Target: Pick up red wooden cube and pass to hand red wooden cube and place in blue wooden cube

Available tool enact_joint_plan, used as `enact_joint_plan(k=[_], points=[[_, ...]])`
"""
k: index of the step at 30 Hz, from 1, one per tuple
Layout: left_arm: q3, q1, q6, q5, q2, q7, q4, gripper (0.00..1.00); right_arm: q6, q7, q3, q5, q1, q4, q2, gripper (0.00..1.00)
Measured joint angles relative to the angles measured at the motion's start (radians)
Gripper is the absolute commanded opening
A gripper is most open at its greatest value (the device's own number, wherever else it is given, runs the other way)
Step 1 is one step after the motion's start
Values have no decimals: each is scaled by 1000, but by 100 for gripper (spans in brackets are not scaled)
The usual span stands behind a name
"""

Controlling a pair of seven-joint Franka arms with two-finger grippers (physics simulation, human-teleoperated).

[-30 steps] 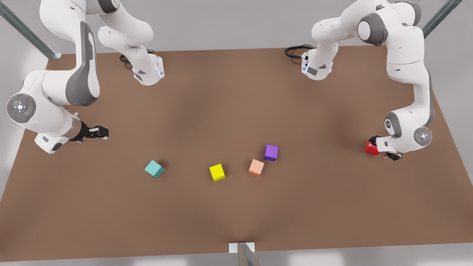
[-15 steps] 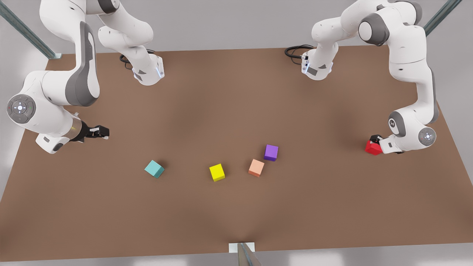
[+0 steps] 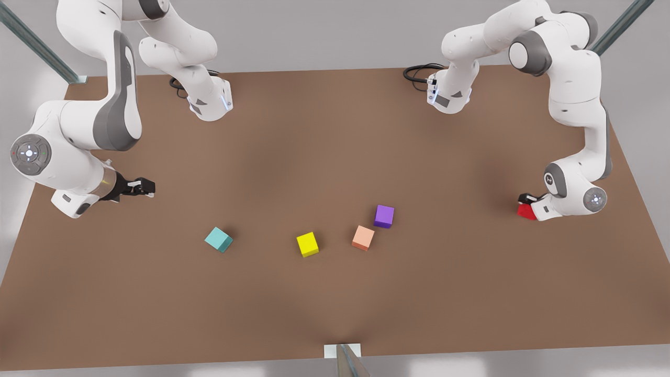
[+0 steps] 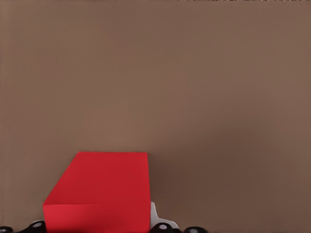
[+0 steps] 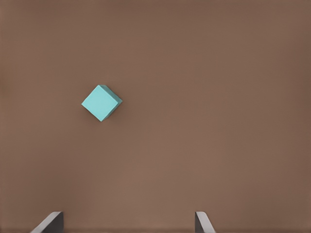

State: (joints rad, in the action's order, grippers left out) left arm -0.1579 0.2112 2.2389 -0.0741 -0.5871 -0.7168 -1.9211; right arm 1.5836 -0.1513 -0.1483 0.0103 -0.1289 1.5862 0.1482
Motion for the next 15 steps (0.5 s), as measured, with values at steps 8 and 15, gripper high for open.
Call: enact_joint_plan(k=[8, 15], points=[[133, -20, -258, 203, 43, 65, 184, 64, 1, -17, 3, -22, 4, -15, 23, 100], [519, -47, -571, 711, -192, 185, 539, 67, 8, -340, 39, -646, -55, -208, 415, 97]])
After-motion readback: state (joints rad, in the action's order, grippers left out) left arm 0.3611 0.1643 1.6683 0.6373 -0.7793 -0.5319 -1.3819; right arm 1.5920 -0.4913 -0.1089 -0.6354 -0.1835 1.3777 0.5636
